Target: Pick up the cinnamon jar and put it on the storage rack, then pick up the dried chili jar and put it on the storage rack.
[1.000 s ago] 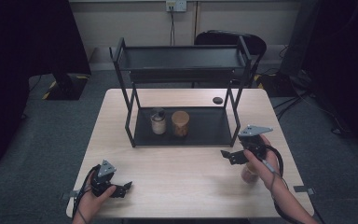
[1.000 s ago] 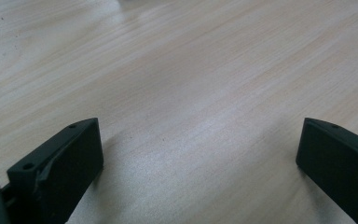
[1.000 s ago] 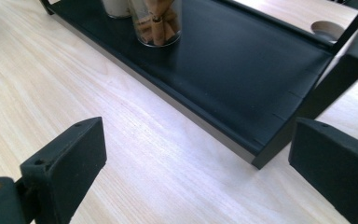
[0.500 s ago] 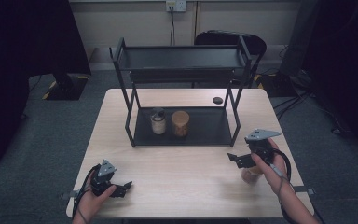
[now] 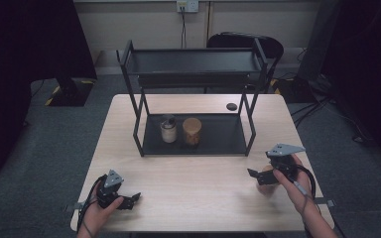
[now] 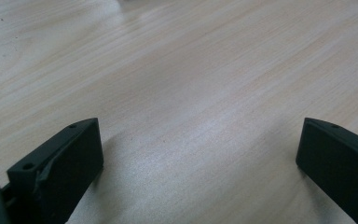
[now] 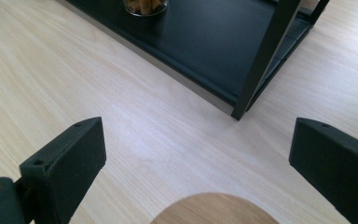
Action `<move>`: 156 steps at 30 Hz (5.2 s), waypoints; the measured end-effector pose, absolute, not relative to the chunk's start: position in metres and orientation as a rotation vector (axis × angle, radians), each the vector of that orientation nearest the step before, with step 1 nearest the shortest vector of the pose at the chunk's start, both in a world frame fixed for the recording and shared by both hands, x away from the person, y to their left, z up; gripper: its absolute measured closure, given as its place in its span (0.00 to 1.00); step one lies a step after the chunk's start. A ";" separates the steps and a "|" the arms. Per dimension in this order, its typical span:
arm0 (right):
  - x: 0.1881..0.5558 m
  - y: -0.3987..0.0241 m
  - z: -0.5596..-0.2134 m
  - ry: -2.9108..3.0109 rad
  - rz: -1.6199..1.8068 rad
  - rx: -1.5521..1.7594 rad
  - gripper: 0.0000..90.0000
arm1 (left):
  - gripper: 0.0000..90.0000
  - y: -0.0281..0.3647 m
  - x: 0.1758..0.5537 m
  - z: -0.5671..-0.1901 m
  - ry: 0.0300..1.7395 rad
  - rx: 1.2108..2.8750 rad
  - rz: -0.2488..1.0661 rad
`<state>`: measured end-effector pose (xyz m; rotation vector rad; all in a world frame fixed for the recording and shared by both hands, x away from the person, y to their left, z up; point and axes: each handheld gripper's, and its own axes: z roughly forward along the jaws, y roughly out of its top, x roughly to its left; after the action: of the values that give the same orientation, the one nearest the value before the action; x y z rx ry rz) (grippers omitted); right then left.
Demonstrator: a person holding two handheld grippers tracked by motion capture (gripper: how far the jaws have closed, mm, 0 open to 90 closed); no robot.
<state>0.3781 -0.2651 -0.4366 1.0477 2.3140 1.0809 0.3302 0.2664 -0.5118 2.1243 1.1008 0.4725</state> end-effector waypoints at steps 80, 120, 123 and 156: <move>0.341 -0.302 -0.498 2.300 1.079 1.128 0.02 | 0.00 0.266 0.335 -0.512 1.095 2.127 0.470; 0.343 -0.294 -0.503 2.309 1.031 1.065 0.14 | 0.00 0.266 0.336 -0.512 1.093 2.128 0.469; 0.344 -0.293 -0.503 2.304 1.030 1.054 0.18 | 0.00 0.266 0.336 -0.512 1.093 2.129 0.469; 0.351 -0.282 -0.492 2.309 1.086 1.040 0.28 | 0.00 0.265 0.336 -0.512 1.094 2.128 0.470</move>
<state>0.3509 -0.2820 -0.4916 1.0402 2.3088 1.0858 0.3358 0.2654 -0.5117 2.1276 1.0945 0.4696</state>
